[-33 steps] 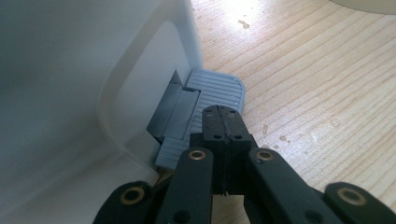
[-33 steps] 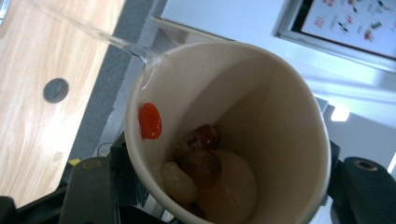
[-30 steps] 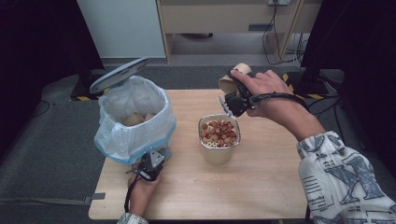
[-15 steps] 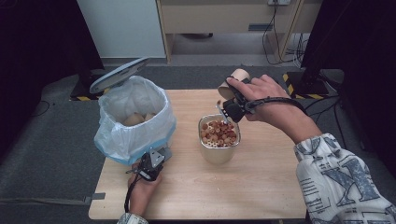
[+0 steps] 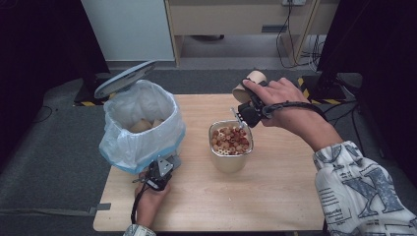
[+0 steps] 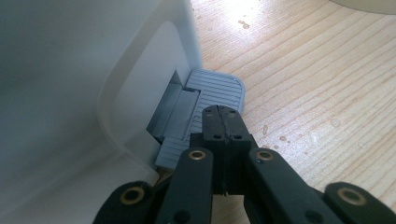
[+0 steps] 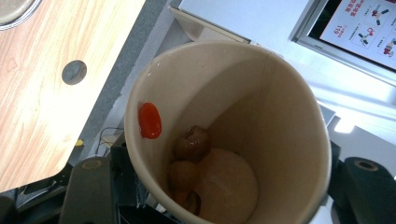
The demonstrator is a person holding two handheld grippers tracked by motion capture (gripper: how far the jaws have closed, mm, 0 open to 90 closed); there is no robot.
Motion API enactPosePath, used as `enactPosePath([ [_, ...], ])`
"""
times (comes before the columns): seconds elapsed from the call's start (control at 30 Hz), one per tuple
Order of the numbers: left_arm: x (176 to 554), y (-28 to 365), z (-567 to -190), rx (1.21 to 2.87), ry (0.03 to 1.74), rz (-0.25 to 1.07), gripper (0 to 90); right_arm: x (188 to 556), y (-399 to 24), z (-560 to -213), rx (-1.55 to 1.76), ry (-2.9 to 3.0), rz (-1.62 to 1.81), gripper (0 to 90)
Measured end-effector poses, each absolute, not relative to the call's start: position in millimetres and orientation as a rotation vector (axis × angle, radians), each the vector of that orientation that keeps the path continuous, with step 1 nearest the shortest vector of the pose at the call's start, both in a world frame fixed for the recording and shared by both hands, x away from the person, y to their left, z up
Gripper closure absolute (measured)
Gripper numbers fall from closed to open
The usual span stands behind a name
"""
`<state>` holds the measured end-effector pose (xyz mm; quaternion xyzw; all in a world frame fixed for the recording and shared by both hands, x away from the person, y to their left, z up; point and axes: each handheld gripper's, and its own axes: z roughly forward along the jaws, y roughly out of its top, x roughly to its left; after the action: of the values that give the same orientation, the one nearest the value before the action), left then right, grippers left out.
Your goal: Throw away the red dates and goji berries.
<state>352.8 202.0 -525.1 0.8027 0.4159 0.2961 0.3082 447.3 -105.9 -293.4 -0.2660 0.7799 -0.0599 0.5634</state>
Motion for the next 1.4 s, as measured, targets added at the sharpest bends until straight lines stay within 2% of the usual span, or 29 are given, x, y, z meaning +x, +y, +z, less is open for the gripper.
enactPosePath([
  [1.4, 353, 202, -525, 2.125, 1.098, 0.782, 89.3, 462, -142, -306, -0.241, 2.033, 0.322, 34.0],
])
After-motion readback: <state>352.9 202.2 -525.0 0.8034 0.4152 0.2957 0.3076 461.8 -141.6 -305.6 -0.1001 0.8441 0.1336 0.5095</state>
